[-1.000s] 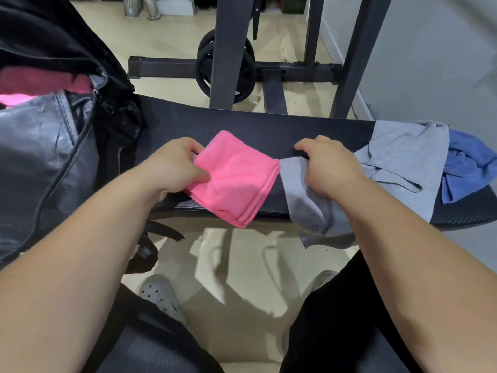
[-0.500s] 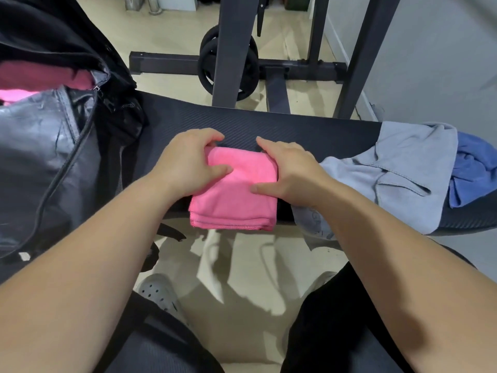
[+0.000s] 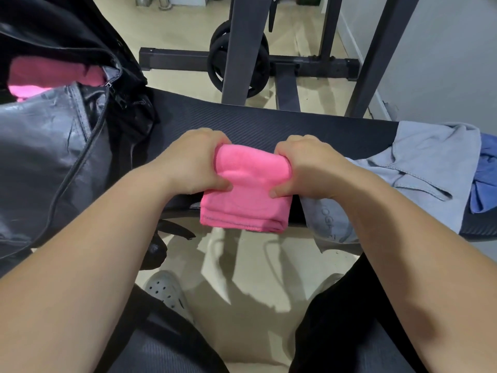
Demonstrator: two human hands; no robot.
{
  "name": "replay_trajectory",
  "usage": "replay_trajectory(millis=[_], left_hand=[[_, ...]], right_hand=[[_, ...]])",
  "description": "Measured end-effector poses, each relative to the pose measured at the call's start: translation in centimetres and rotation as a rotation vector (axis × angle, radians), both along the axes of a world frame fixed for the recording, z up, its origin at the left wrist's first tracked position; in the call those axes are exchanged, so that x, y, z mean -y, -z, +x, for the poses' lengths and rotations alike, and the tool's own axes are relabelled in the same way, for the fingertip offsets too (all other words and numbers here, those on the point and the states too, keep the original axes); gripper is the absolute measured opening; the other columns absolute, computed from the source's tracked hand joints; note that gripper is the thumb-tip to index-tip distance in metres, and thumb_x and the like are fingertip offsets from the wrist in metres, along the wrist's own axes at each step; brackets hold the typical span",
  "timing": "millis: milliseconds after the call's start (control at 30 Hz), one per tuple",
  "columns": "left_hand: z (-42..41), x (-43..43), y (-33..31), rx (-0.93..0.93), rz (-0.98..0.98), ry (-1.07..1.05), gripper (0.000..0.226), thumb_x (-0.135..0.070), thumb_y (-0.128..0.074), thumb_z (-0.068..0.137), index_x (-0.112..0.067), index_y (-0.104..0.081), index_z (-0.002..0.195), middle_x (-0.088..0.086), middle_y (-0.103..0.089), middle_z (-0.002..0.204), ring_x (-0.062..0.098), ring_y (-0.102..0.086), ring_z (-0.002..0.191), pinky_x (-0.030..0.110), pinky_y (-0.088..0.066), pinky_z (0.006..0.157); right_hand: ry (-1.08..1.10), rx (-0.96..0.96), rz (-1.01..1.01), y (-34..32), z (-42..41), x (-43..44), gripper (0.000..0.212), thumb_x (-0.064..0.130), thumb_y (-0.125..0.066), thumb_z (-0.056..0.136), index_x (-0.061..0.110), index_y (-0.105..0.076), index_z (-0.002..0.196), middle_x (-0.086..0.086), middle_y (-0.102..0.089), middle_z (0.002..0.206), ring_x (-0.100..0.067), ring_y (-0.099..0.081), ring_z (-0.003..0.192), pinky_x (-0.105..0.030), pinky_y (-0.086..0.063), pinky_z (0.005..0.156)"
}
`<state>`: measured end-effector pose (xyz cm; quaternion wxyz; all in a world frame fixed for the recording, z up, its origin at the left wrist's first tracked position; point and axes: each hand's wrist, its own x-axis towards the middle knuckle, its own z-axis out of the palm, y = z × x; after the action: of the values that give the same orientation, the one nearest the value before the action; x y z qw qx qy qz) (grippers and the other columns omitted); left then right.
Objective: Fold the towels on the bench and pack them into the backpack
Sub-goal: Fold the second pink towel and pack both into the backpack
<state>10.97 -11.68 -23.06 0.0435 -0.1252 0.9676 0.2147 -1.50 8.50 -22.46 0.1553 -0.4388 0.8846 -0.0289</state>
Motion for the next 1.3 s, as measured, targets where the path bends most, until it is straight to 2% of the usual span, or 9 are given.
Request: replay_trajectory(millis=[100, 300, 467, 633, 733, 900, 1033, 1167, 1300], left_hand=[[-0.4, -0.7, -0.2, -0.163, -0.173, -0.061, 0.041, -0.038, -0.083, 0.062, -0.027, -0.054, 0.088, -0.005, -0.053, 0.088, 0.024, -0.054, 0.087, 0.04, -0.047, 0.074], [-1.0, -1.3, 0.9, -0.383, -0.451, -0.107, 0.03, -0.028, -0.075, 0.073, -0.013, -0.054, 0.088, 0.01, -0.058, 0.085, 0.037, -0.055, 0.082, 0.043, -0.04, 0.065], [-0.5, -1.3, 2.0, -0.327, -0.498, -0.068, 0.022, -0.026, -0.067, 0.079, -0.013, -0.051, 0.086, 0.012, -0.058, 0.085, 0.038, -0.054, 0.079, 0.04, -0.033, 0.062], [0.6, -2.3, 1.3, -0.25, -0.397, -0.048, 0.049, -0.025, -0.063, 0.071, -0.015, -0.052, 0.117, 0.008, -0.059, 0.121, 0.036, -0.053, 0.107, 0.049, -0.043, 0.087], [1.7, -4.6, 1.8, -0.21, -0.405, 0.051, 0.08, -0.037, -0.05, 0.075, -0.011, -0.038, 0.15, 0.01, -0.036, 0.159, 0.035, -0.034, 0.144, 0.063, -0.024, 0.114], [2.3, -7.3, 3.8, -0.023, -0.405, 0.076, 0.097, -0.053, -0.029, 0.079, -0.007, -0.004, 0.161, 0.014, 0.004, 0.169, 0.031, 0.002, 0.156, 0.058, -0.004, 0.122], [2.3, -7.6, 4.8, -0.026, -0.396, 0.065, 0.097, -0.055, -0.019, 0.079, -0.006, 0.005, 0.159, 0.016, 0.013, 0.167, 0.031, 0.011, 0.155, 0.058, -0.001, 0.124], [2.5, -6.2, 5.2, -0.063, -0.263, 0.093, 0.099, -0.06, -0.027, 0.079, -0.014, 0.003, 0.161, 0.007, 0.014, 0.169, 0.024, 0.012, 0.155, 0.059, -0.001, 0.123], [2.9, -5.3, 5.5, -0.085, -0.164, 0.096, 0.101, -0.063, -0.029, 0.077, -0.019, 0.003, 0.162, 0.001, 0.018, 0.168, 0.018, 0.016, 0.155, 0.062, -0.002, 0.122]], right_hand=[[-0.006, -0.081, -0.108, 0.1, -0.2, 0.1, 0.052, 0.058, -0.082, 0.068, 0.026, -0.047, 0.088, 0.006, -0.051, 0.094, -0.022, -0.044, 0.093, -0.037, -0.035, 0.074], [0.112, -0.211, -0.486, 0.8, -0.1, 0.1, 0.033, 0.011, -0.068, 0.07, 0.023, -0.043, 0.09, -0.001, -0.048, 0.097, -0.029, -0.046, 0.089, -0.042, -0.041, 0.068], [-0.015, -0.074, -0.543, 1.5, 0.6, -0.4, 0.039, 0.033, -0.076, 0.07, 0.021, -0.05, 0.096, 0.002, -0.05, 0.102, -0.023, -0.047, 0.091, -0.041, -0.045, 0.075], [-0.155, -0.092, -0.439, 2.4, 0.7, -1.4, 0.057, 0.047, -0.089, 0.061, 0.021, -0.051, 0.095, 0.005, -0.05, 0.105, -0.022, -0.046, 0.091, -0.039, -0.046, 0.074], [-0.177, -0.099, -0.406, 2.9, 1.0, -1.8, 0.05, 0.05, -0.085, 0.067, 0.021, -0.056, 0.097, 0.005, -0.054, 0.111, -0.022, -0.05, 0.096, -0.037, -0.046, 0.074], [-0.061, -0.09, -0.446, 2.1, 1.3, -1.8, 0.044, 0.052, -0.058, 0.09, 0.019, -0.057, 0.12, 0.0, -0.06, 0.124, -0.025, -0.052, 0.119, -0.047, -0.047, 0.096], [-0.102, -0.204, -0.337, 2.3, 3.2, -0.9, 0.07, 0.047, -0.04, 0.1, 0.016, -0.021, 0.16, -0.006, -0.021, 0.167, -0.025, -0.014, 0.155, -0.05, -0.013, 0.124], [-0.097, -0.215, -0.046, 4.2, 3.8, -1.6, 0.093, 0.06, -0.048, 0.095, 0.015, -0.002, 0.162, -0.006, 0.007, 0.17, -0.027, 0.008, 0.156, -0.06, -0.004, 0.123], [-0.078, -0.117, -0.063, 4.7, 3.6, -2.0, 0.102, 0.072, -0.044, 0.09, 0.019, 0.007, 0.161, -0.003, 0.019, 0.168, -0.027, 0.017, 0.154, -0.059, 0.003, 0.122]])
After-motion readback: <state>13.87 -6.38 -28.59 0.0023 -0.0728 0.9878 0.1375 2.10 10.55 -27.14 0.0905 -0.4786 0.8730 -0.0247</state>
